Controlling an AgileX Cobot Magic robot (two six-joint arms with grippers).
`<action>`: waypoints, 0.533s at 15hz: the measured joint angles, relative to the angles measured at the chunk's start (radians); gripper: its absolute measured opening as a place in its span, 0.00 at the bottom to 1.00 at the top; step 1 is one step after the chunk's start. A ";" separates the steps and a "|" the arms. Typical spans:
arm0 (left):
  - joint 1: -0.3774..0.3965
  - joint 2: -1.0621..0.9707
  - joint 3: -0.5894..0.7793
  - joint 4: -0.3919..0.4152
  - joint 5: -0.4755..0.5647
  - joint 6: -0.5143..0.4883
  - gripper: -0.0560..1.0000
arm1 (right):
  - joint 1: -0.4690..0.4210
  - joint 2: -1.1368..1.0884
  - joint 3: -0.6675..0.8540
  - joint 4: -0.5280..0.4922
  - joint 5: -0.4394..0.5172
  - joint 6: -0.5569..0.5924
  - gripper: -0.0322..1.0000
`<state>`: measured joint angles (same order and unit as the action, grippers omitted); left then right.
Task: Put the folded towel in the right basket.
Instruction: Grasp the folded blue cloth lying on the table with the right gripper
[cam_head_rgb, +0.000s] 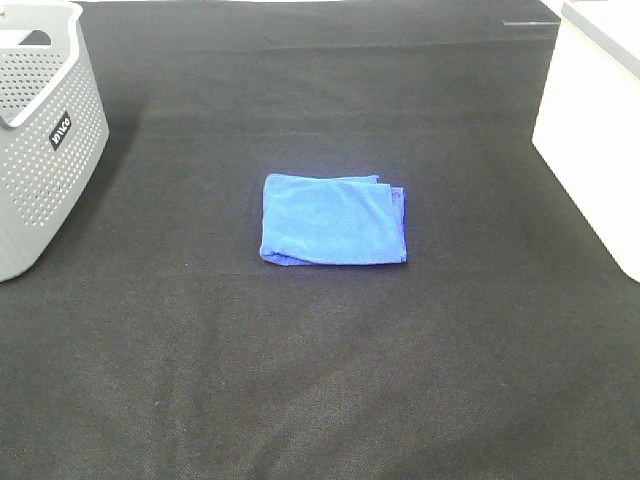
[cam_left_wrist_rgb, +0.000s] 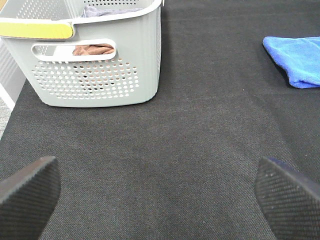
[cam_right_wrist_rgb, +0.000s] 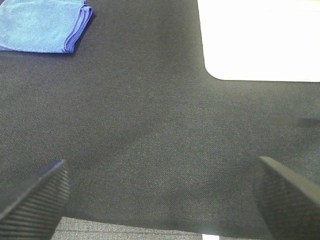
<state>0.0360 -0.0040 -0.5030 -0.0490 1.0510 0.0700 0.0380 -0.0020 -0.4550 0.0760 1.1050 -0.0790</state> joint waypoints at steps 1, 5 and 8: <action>0.000 0.000 0.000 0.000 0.000 0.000 0.99 | 0.000 0.000 0.000 0.000 0.000 0.000 0.96; 0.000 0.000 0.000 0.000 0.000 0.000 0.99 | 0.000 0.000 0.000 0.000 0.000 0.000 0.96; 0.000 0.000 0.000 0.000 0.000 0.000 0.99 | 0.000 0.000 0.000 0.000 0.000 0.000 0.96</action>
<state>0.0360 -0.0040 -0.5030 -0.0490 1.0510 0.0700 0.0380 -0.0020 -0.4550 0.0760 1.1050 -0.0790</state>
